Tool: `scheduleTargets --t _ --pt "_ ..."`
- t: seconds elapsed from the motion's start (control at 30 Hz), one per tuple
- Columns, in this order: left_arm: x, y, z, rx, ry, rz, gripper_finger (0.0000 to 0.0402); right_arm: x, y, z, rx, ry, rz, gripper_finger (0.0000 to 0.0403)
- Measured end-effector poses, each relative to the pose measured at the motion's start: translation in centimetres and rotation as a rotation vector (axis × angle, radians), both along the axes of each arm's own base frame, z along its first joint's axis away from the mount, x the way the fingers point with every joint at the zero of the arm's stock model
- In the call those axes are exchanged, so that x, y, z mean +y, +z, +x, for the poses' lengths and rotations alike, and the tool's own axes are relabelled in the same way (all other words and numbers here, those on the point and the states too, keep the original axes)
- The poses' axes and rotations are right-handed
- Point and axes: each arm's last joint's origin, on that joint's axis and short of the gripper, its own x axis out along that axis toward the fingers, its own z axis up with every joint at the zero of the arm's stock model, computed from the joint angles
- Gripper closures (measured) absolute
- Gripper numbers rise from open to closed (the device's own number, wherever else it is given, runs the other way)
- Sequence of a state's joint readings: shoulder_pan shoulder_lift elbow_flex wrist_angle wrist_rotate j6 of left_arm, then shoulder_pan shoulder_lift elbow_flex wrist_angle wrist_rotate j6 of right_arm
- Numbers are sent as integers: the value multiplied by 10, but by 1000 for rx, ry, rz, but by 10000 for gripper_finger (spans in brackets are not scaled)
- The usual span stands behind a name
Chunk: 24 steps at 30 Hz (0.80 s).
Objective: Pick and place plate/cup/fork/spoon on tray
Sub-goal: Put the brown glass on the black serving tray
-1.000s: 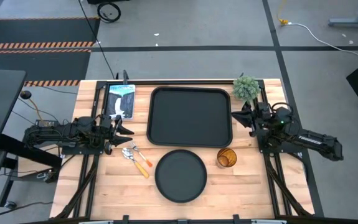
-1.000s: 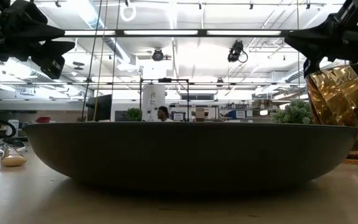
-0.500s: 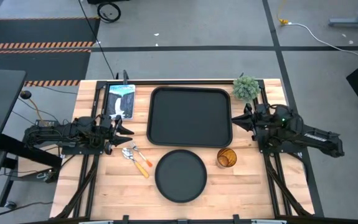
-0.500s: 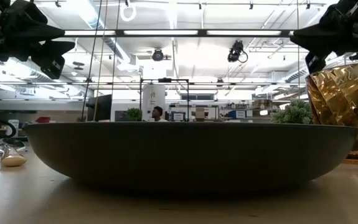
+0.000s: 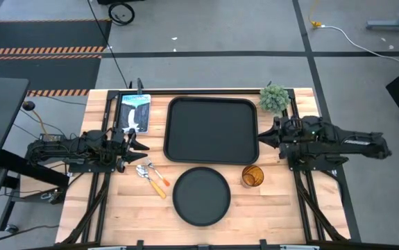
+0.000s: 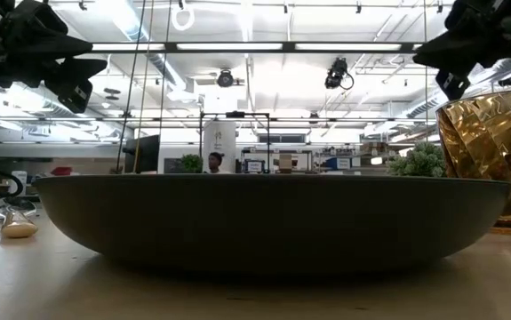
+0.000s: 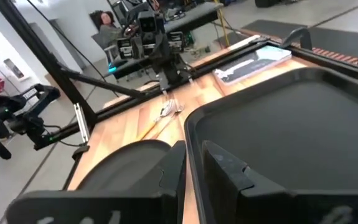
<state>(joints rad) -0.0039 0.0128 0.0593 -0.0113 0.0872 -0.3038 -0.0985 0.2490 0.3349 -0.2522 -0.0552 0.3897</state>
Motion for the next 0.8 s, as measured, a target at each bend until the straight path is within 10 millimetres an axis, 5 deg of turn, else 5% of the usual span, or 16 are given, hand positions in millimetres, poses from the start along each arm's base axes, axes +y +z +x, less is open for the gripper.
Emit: scheduleTargets --t 0.4,0.8 --pt "0 0 0 0 0 0 260 16 28 28 147 138 -46 325" --pt "0 0 0 0 0 0 260 45 22 65 547 221 -115 253"
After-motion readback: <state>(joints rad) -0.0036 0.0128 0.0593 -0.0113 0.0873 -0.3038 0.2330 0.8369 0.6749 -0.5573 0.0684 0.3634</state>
